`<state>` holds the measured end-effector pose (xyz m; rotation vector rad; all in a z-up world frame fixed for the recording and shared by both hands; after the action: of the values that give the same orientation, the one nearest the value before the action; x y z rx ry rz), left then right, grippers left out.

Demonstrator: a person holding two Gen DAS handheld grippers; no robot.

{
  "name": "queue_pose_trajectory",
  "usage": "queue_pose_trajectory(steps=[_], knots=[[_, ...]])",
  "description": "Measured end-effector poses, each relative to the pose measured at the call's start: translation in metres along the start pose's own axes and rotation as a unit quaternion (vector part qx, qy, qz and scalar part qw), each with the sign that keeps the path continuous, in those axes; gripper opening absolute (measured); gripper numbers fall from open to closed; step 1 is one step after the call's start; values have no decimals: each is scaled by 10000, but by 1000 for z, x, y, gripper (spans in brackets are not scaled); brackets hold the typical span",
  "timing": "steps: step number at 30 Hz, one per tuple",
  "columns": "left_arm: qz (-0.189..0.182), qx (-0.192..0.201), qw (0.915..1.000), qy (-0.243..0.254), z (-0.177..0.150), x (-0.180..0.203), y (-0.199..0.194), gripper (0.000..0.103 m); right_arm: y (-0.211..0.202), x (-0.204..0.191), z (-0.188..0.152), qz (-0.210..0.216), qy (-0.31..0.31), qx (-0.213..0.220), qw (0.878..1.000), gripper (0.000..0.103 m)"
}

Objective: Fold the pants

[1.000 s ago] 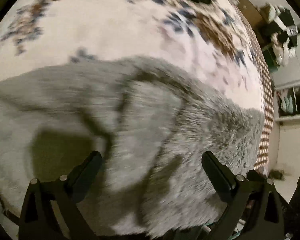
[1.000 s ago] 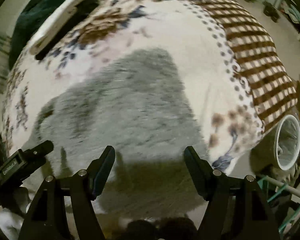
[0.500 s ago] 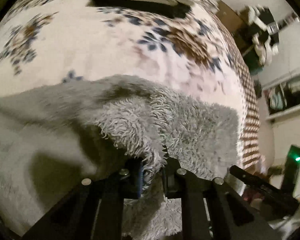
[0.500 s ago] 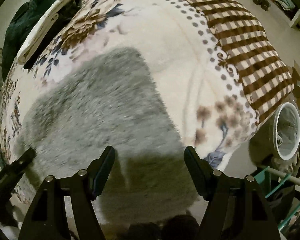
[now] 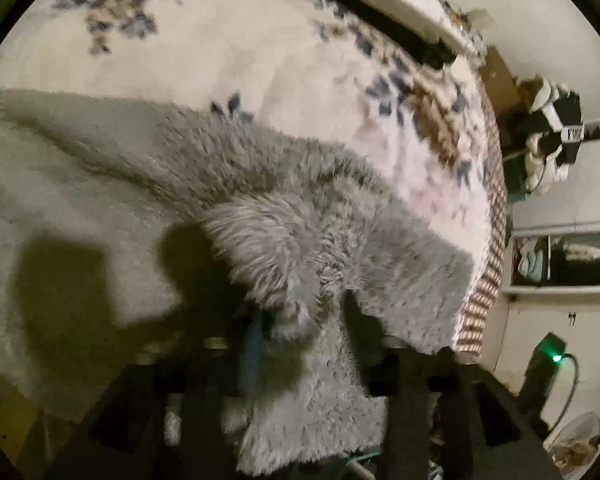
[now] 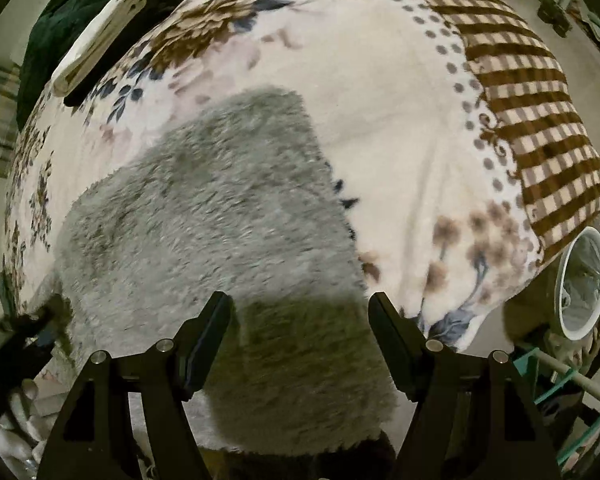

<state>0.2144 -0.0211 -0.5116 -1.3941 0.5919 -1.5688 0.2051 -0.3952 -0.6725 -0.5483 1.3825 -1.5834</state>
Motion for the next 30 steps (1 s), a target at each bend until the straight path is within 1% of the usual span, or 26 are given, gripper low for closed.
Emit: queue_pose_trajectory(steps=[1,2,4,6,8,10,11,12,13,14,15,16,17,18,19,21,22,23,24,25,26,28,30], knots=[[-44,87,9999,-78,1,0,-8,68,0,-1,0,36,-4,-9,10000,74],[-94,160,9997,-156,1,-1,-14,68,0,-2,0,63,-1,-18,10000,74],[23,267,9994,-214,5,2,-24,68,1,-3,1,86,-10,-33,10000,74],[9,296,9995,-100,8,13,-26,68,2,-5,3,93,-6,-48,9999,74],[153,238,9995,137,7,24,-22,68,3,-7,4,139,34,-75,9999,74],[92,68,9996,250,2,32,-11,68,4,-10,6,166,32,-79,9998,74],[241,-39,9990,374,0,32,-2,68,3,-12,7,189,14,-70,9998,74],[469,-131,9974,528,-2,29,8,68,2,-13,7,192,-4,-55,9998,74],[841,-237,9939,679,-4,21,21,68,1,-14,8,196,-26,-44,9998,74],[1199,-385,9900,642,-5,5,33,68,1,-15,8,201,-50,-44,9998,74],[1288,-472,9895,451,-5,-9,37,68,0,-16,8,216,-67,-57,9997,74],[1196,-478,9917,-16,-2,-31,36,68,-1,-18,8,240,-79,-69,9997,74],[1163,-347,9921,-323,1,-44,27,68,-1,-18,8,259,-95,-73,9996,74],[1190,-245,9916,-439,3,-49,20,66,-2,-19,8,274,-116,-72,9995,74],[1212,-60,9912,-535,8,-55,4,66,-3,-20,7,294,-142,-65,9994,74],[1100,198,9920,-580,11,-53,-18,66,-3,-23,6,307,-211,-61,9993,74],[1017,280,9928,-568,11,-48,-27,66,-2,-23,5,307,-226,-69,9993,74],[817,289,9949,-517,10,-37,-35,66,-1,-23,4,313,-220,-84,9992,74],[693,262,9962,-446,7,-30,-36,66,0,-23,3,314,-202,-102,9993,74],[523,158,9981,-296,3,-16,-33,67,2,-23,2,311,-177,-131,9993,74],[429,53,9989,-177,0,-6,-26,67,4,-23,1,306,-159,-145,9993,74],[384,-124,9992,64,-8,8,-6,67,7,-22,1,296,-112,-172,9994,74],[489,-303,9979,300,-15,14,24,66,9,-23,0,274,-126,-177,9994,74]])
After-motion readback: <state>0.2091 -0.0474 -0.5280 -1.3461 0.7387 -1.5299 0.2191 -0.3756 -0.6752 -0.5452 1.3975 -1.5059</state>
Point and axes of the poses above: each gripper's, at about its wrist camera, not at the fingertips, and y roughly the way its jaws point, x to its right, z to its top, the point moved 1 cm from there along y, roughly the way its jaws point, and after that the axes turned 11 degrees about x, right-handed, at the moved point
